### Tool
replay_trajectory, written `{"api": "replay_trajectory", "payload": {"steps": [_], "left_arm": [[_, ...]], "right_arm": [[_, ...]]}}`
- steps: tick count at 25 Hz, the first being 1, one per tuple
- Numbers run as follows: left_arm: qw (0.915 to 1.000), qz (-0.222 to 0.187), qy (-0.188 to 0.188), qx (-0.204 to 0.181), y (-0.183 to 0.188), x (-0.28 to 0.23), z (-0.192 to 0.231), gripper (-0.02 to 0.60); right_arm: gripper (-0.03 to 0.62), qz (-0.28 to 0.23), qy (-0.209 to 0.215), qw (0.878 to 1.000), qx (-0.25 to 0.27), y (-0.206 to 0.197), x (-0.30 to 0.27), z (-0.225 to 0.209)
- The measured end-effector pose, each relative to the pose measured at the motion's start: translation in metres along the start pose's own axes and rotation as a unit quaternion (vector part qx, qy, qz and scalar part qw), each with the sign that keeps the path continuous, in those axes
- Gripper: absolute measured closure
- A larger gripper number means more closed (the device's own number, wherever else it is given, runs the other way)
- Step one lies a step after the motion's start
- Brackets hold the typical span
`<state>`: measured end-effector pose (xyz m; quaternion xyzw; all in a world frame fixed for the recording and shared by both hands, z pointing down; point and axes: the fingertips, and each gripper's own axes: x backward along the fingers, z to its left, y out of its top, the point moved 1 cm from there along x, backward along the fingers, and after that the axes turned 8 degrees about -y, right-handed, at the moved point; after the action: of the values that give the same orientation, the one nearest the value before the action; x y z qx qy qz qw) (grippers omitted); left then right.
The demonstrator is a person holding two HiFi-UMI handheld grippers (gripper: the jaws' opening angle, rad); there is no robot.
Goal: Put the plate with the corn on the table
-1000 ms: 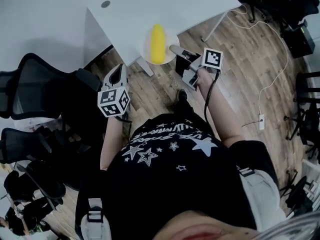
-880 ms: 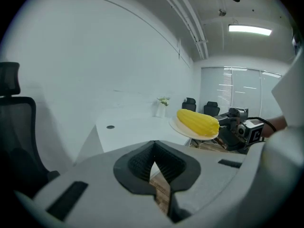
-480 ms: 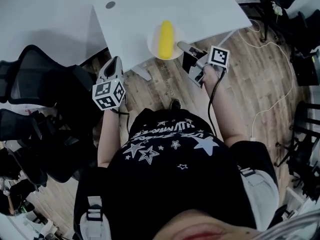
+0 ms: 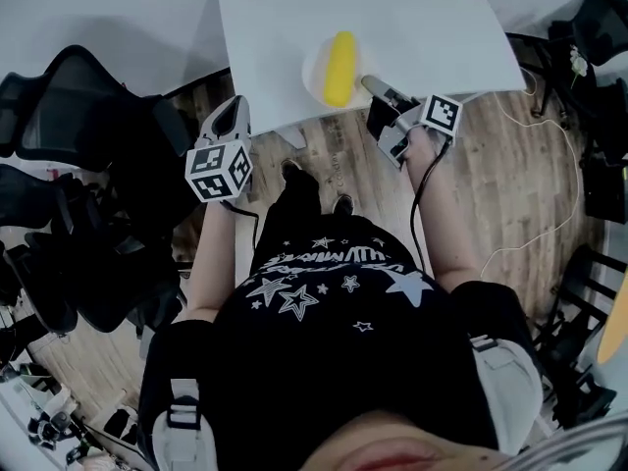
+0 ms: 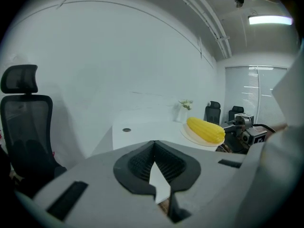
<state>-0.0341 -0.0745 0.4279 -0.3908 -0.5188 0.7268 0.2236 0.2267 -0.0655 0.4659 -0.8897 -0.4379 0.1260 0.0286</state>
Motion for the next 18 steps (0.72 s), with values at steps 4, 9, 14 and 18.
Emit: {"api": "replay_trajectory", "payload": {"steps": [4,9,14,18], "left_arm": [[0.9999,0.007,-0.009,0.007,0.006,-0.026,0.029,0.575],[0.9998,0.004,-0.021,0.005,0.029,-0.066,0.071,0.575],[0.9995,-0.004,-0.031,0.008,0.049,-0.102,0.111,0.575],[0.9992,-0.006,-0.038,0.013,0.057,-0.124,0.143,0.575]], "right_arm": [[0.553,0.009,-0.014,1.000,0.008,0.011,-0.033,0.002],[0.553,0.009,-0.017,1.000,0.010,0.031,-0.081,0.006],[0.553,0.002,-0.015,1.000,0.015,0.055,-0.137,0.016],[0.553,-0.004,-0.011,1.000,0.013,0.069,-0.178,0.024]]}}
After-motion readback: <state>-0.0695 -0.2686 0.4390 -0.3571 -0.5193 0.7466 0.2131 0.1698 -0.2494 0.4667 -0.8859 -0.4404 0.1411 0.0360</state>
